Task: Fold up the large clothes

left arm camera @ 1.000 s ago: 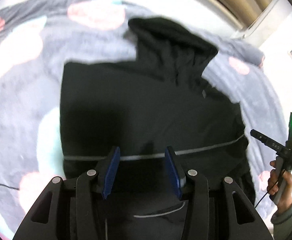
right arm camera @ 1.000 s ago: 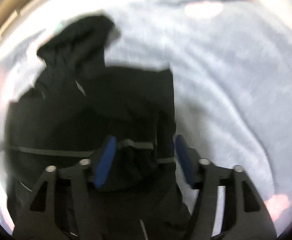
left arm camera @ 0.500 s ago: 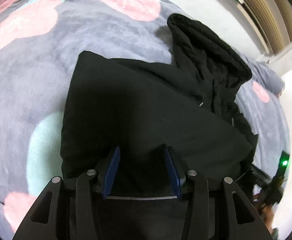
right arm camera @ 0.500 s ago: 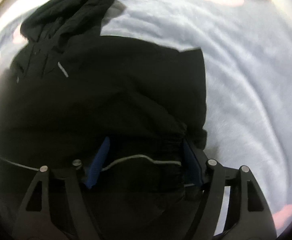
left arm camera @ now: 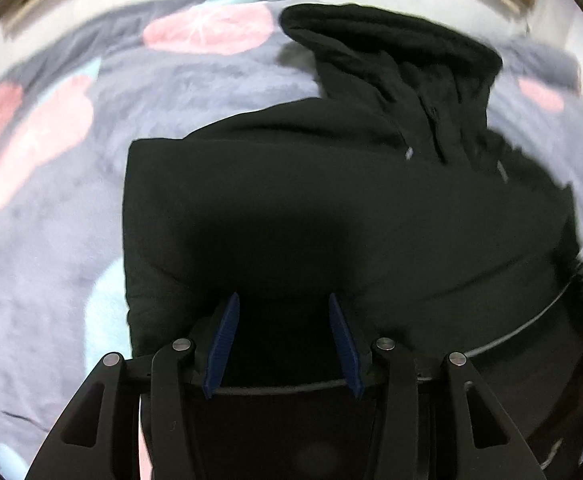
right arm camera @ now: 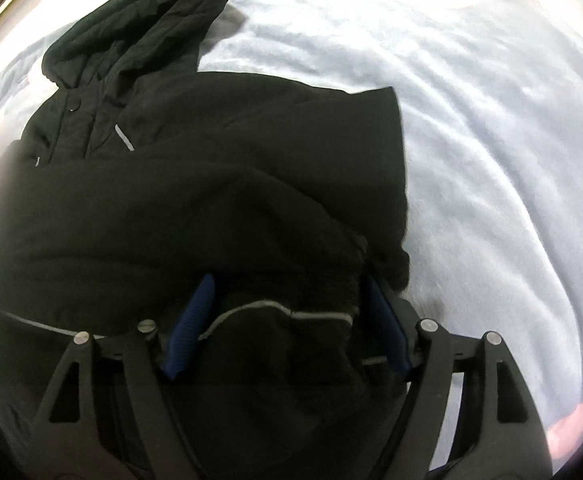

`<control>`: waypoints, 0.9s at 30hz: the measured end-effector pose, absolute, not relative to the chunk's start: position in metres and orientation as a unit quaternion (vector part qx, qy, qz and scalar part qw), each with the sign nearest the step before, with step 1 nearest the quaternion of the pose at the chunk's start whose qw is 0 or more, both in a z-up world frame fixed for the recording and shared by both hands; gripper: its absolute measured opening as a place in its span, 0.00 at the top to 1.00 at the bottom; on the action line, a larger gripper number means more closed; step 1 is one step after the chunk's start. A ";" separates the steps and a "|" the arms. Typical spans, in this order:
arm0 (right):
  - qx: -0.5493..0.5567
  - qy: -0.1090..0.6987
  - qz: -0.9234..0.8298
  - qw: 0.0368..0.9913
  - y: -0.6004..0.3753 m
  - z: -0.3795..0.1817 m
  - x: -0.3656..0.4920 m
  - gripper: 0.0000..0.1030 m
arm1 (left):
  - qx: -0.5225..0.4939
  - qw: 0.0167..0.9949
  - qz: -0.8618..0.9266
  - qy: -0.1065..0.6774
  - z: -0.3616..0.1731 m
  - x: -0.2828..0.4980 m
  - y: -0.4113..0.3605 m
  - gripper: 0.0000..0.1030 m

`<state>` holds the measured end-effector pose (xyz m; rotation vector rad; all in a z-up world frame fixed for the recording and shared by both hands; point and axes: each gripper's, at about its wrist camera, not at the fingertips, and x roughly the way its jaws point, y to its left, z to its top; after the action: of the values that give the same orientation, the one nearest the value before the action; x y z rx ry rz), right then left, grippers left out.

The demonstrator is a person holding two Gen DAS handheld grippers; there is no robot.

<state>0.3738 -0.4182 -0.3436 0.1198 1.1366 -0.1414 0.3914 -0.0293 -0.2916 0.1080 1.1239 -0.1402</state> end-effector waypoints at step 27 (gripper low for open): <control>0.110 0.486 0.019 0.867 -0.408 -0.267 0.571 0.29 | -0.143 0.852 -0.118 0.490 -0.233 0.611 -0.010 0.53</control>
<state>0.5706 -0.4080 -0.2675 0.2303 1.0182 0.0405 0.6110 -0.0104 -0.2329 -0.3002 1.0320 -0.2475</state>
